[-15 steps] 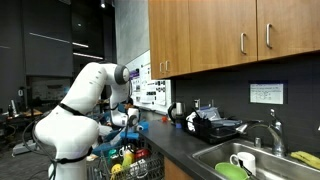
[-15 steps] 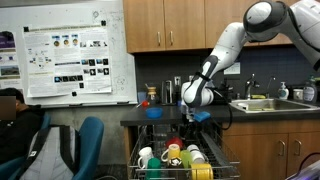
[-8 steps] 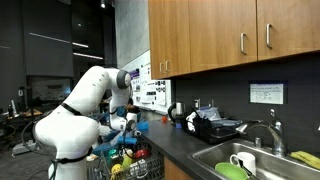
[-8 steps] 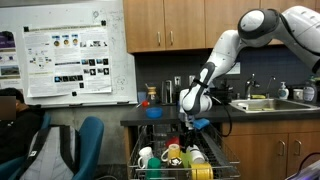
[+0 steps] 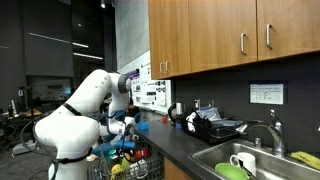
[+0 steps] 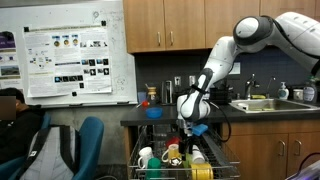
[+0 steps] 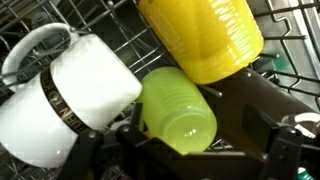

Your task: Move the green cup in the dishwasher to the left

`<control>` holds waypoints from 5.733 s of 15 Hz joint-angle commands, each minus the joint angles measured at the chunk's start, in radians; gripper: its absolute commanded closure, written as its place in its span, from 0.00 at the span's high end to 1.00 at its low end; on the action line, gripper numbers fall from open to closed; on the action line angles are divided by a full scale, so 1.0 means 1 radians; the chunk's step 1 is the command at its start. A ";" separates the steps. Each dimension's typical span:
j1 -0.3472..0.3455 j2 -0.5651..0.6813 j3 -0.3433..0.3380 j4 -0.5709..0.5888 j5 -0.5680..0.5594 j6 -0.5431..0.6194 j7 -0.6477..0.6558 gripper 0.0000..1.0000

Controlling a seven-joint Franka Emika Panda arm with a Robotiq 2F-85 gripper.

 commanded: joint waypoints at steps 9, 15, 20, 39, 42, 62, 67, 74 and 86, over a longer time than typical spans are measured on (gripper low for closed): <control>0.018 0.047 -0.009 0.065 -0.051 -0.025 0.015 1.00; 0.030 0.064 -0.021 0.063 -0.058 -0.019 0.029 0.74; 0.030 0.053 -0.027 0.068 -0.060 -0.033 0.034 0.45; -0.028 -0.155 0.025 -0.016 -0.008 -0.050 0.021 0.45; -0.029 -0.190 0.028 -0.013 -0.010 -0.057 0.022 0.45; -0.004 -0.130 0.097 0.218 0.014 -0.089 -0.031 0.45; -0.002 -0.065 0.091 0.312 0.002 -0.099 -0.060 0.45; 0.002 0.027 0.092 0.428 0.001 -0.118 -0.087 0.45; 0.020 0.163 0.084 0.559 -0.010 -0.132 -0.099 0.45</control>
